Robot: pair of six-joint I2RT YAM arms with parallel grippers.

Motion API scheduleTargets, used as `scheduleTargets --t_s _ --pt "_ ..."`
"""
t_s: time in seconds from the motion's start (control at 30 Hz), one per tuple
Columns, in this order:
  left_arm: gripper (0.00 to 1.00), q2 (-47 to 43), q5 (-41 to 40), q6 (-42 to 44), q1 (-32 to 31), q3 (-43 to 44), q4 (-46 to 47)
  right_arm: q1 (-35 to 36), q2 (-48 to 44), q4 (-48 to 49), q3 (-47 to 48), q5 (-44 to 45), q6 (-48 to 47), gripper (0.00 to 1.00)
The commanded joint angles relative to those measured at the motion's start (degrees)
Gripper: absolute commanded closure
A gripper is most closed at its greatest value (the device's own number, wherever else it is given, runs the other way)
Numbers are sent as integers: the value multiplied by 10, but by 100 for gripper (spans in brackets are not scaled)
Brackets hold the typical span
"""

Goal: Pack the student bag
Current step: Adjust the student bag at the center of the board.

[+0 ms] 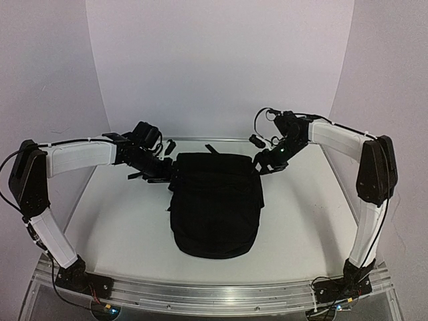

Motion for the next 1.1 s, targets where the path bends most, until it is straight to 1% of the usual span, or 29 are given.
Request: scheduleTargets --t_s 0.0,0.13,0.23,0.3,0.37,0.4,0.5,0.6,0.67,0.7,0.73,0.77,0.8,0.83,0.9,0.93,0.97,1.0,1.07 --pt "22 -63 -1 -75 7 -52 67 -6 -46 -6 -47 -1 39 18" --pt "17 -71 32 -107 7 -103 132 -6 -51 34 -110 -49 71 17" --pt "17 -45 51 -118 6 -111 154 -6 -39 59 -136 -56 83 18" --pt "19 -29 67 -126 5 -118 179 -6 -33 72 -144 -60 88 20" --pt "24 -16 85 -134 3 -123 201 -4 -24 77 -141 -66 93 21" --pt "28 -9 90 -136 2 -123 209 -3 -19 79 -136 -69 95 23" --pt "48 15 94 -137 1 -110 220 -3 4 82 -104 -63 99 34" --pt "57 38 93 -132 1 -85 215 -4 30 82 -73 -46 92 41" --pt "57 46 88 -129 1 -72 205 -5 38 81 -64 -42 91 42" --pt "54 47 81 -128 1 -67 199 -5 37 81 -64 -42 92 42" --pt "49 44 74 -127 1 -65 192 -6 31 81 -67 -45 93 41" --pt "42 37 67 -125 1 -63 184 -7 23 80 -70 -46 94 38" --pt "35 28 59 -123 1 -63 175 -8 11 80 -74 -45 94 33" --pt "29 19 51 -121 1 -63 164 -10 -8 80 -78 -42 93 27" --pt "17 -10 27 -117 2 -60 134 -18 -48 80 -80 -31 90 19" --pt "7 -27 14 -113 3 -57 116 -22 -71 78 -79 -24 89 13" --pt "1 -43 4 -108 5 -54 99 -26 -92 77 -79 -17 89 6" --pt "0 -58 -6 -104 7 -51 83 -29 -112 76 -80 -8 88 2" --pt "0 -87 -36 -99 11 -35 39 -33 -154 75 -84 17 83 2"
